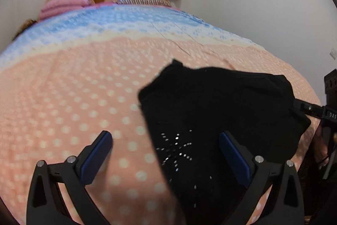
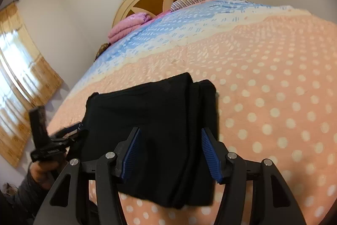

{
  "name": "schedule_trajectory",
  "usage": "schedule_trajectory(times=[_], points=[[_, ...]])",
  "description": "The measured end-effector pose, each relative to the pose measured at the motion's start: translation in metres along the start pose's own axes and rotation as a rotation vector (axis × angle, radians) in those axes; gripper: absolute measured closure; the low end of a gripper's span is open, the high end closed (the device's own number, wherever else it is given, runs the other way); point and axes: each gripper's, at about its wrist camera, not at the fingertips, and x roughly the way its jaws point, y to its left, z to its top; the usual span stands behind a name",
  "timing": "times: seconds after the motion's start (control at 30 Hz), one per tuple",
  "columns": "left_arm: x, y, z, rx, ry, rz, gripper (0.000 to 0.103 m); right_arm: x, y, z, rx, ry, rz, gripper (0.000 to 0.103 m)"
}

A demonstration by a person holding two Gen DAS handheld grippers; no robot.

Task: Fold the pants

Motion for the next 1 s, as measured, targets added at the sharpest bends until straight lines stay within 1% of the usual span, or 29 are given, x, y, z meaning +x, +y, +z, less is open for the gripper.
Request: schedule_trajectory(times=[0.03, 0.07, 0.1, 0.13, 0.17, 0.2, 0.23, 0.27, 0.33, 0.37, 0.43, 0.5, 0.53, 0.63, 0.67, 0.7, 0.77, 0.8, 0.83, 0.87, 0.9, 0.93, 1.0], points=[[0.003, -0.002, 0.001, 0.007, -0.007, -0.012, 0.000, 0.004, -0.001, 0.000, 0.007, 0.013, 0.005, 0.044], [0.004, -0.004, 0.002, 0.015, -0.006, -0.026, 0.005, 0.005, -0.001, 0.001, 0.017, 0.023, 0.006, 0.044], [0.003, -0.006, 0.005, 0.016, -0.007, -0.057, 0.014, 0.005, 0.002, 0.003, 0.023, 0.031, 0.015, 0.059], [0.002, -0.007, 0.007, 0.010, -0.008, -0.100, 0.042, 0.003, 0.005, 0.003, 0.016, 0.031, 0.022, 0.084], [0.001, -0.008, 0.010, 0.004, -0.007, -0.130, 0.054, 0.000, 0.010, 0.004, 0.010, 0.023, 0.044, 0.084], [0.000, -0.008, 0.012, 0.005, -0.009, -0.146, 0.062, -0.003, 0.019, 0.004, -0.007, 0.015, 0.064, 0.084], [0.000, -0.008, 0.013, 0.011, -0.001, -0.167, 0.081, -0.006, 0.028, 0.004, -0.029, 0.012, 0.065, 0.084], [-0.001, -0.006, 0.014, 0.004, 0.001, -0.177, 0.084, -0.008, 0.035, 0.006, -0.045, 0.005, 0.062, 0.084], [-0.010, 0.002, 0.014, -0.041, -0.012, -0.199, 0.087, -0.014, 0.050, 0.011, -0.067, -0.008, 0.083, 0.085], [-0.019, 0.007, 0.015, -0.060, -0.037, -0.224, 0.090, -0.017, 0.061, 0.015, -0.087, -0.012, 0.095, 0.085], [-0.043, 0.016, 0.018, -0.072, -0.087, -0.228, 0.090, -0.016, 0.088, 0.028, -0.136, 0.001, 0.112, 0.085], [-0.061, 0.029, 0.019, -0.086, -0.115, -0.239, 0.090, -0.007, 0.113, 0.042, -0.188, 0.013, 0.137, 0.085], [-0.075, 0.040, 0.020, -0.096, -0.139, -0.228, 0.090, 0.001, 0.126, 0.049, -0.214, 0.022, 0.144, 0.086], [-0.117, 0.080, 0.019, -0.131, -0.199, -0.156, 0.090, 0.034, 0.162, 0.067, -0.262, 0.056, 0.202, 0.086], [-0.125, 0.091, 0.018, -0.141, -0.209, -0.137, 0.090, 0.051, 0.179, 0.073, -0.279, 0.069, 0.229, 0.086], [-0.138, 0.107, 0.016, -0.156, -0.219, -0.102, 0.090, 0.065, 0.193, 0.077, -0.295, 0.073, 0.248, 0.086], [-0.156, 0.132, 0.008, -0.182, -0.230, -0.051, 0.090, 0.091, 0.217, 0.084, -0.321, 0.082, 0.275, 0.086], [-0.162, 0.142, 0.004, -0.185, -0.235, -0.013, 0.090, 0.114, 0.231, 0.087, -0.317, 0.110, 0.296, 0.086], [-0.168, 0.154, -0.002, -0.187, -0.233, 0.039, 0.090, 0.131, 0.237, 0.086, -0.307, 0.135, 0.305, 0.086], [-0.168, 0.162, -0.007, -0.198, -0.227, 0.061, 0.090, 0.149, 0.243, 0.084, -0.300, 0.173, 0.309, 0.086], [-0.165, 0.171, -0.013, -0.221, -0.208, 0.061, 0.090, 0.170, 0.249, 0.079, -0.290, 0.216, 0.289, 0.086], [-0.158, 0.178, -0.022, -0.242, -0.176, 0.041, 0.090, 0.180, 0.250, 0.073, -0.282, 0.233, 0.276, 0.086], [-0.147, 0.180, -0.036, -0.239, -0.148, 0.048, 0.090, 0.185, 0.245, 0.059, -0.272, 0.268, 0.274, 0.086]])
